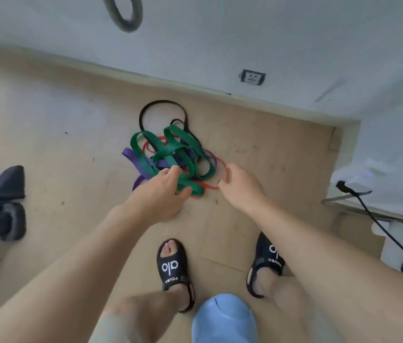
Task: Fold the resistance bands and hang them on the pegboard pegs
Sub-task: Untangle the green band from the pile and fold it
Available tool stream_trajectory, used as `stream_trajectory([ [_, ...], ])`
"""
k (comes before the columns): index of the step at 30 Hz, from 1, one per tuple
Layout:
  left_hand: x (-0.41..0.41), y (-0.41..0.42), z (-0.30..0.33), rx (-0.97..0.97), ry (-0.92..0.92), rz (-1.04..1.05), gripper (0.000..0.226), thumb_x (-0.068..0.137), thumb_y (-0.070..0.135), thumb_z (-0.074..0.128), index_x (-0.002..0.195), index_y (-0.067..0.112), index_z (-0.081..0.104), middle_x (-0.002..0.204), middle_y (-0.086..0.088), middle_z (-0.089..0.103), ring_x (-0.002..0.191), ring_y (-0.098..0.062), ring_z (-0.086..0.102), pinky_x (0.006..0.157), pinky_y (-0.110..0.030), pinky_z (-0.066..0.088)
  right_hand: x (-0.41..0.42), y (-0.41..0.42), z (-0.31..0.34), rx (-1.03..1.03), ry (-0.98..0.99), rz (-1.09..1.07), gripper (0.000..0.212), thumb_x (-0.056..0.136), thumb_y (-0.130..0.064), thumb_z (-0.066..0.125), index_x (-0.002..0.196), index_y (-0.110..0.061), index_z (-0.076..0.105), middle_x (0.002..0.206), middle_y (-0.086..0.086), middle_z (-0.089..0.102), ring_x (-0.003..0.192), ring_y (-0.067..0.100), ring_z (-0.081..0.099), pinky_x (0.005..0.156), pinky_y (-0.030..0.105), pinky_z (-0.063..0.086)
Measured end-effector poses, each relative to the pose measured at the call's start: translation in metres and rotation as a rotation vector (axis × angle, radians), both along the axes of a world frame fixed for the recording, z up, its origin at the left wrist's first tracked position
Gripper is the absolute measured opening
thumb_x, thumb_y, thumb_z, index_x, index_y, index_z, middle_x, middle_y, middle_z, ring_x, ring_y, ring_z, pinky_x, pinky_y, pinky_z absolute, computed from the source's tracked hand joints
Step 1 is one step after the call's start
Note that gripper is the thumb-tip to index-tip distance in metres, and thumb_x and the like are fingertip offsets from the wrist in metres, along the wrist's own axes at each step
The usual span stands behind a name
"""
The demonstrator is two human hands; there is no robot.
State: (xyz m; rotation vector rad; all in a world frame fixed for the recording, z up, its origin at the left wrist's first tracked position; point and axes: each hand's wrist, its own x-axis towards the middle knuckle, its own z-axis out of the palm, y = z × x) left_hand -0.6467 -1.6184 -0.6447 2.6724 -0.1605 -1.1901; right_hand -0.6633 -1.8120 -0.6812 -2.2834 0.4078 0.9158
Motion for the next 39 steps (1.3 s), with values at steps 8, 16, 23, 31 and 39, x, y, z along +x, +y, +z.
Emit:
stream_trajectory([
  [8,-0.029,0.033,-0.212,0.011,0.000,0.033,0.049,0.104,0.042,0.046,0.144,0.017,0.036,0.134,-0.006,0.051,0.116,-0.027,0.056,0.094,-0.042,0.050,-0.005,0.063,-0.212,0.029,0.019,0.168,0.056,0.093,-0.028,0.065,0.145,-0.018,0.047,0.143,0.005,0.057,0.129,0.030,0.055,0.099,0.040,0.050],
  [16,-0.041,0.050,-0.317,-0.036,0.034,0.060,0.048,0.103,0.031,0.049,0.146,0.016,0.035,0.138,-0.008,0.050,0.117,-0.028,0.057,0.101,-0.042,0.048,-0.013,0.106,-0.339,-0.021,-0.010,0.224,0.057,0.090,-0.032,0.073,0.137,-0.015,0.046,0.138,0.008,0.055,0.127,0.033,0.055,0.096,0.039,0.046],
  [23,-0.032,0.040,-0.316,-0.088,-0.049,0.059,0.046,0.098,0.029,0.055,0.140,0.015,0.040,0.133,-0.010,0.052,0.120,-0.030,0.056,0.102,-0.043,0.046,-0.018,0.100,-0.335,0.001,-0.064,0.174,0.029,0.087,-0.037,0.067,0.109,-0.019,0.060,0.114,0.008,0.069,0.108,0.035,0.063,0.079,0.034,0.047],
  [31,-0.037,0.033,-0.262,-0.127,-0.162,0.011,0.052,0.091,0.009,0.055,0.140,0.014,0.039,0.133,-0.012,0.050,0.119,-0.031,0.057,0.099,-0.044,0.047,-0.016,0.084,-0.263,0.100,-0.224,0.115,0.020,0.081,-0.035,0.071,0.085,-0.022,0.056,0.099,0.008,0.071,0.098,0.033,0.065,0.079,0.039,0.053],
  [39,-0.038,0.053,-0.221,-0.131,-0.427,-0.029,0.081,0.088,0.025,0.070,0.156,0.027,0.026,0.139,-0.005,0.038,0.118,-0.026,0.051,0.087,-0.035,0.047,-0.010,0.087,-0.188,0.154,-0.441,0.182,0.014,0.072,-0.029,0.065,0.074,-0.023,0.052,0.081,0.003,0.064,0.087,0.032,0.062,0.073,0.041,0.052],
])
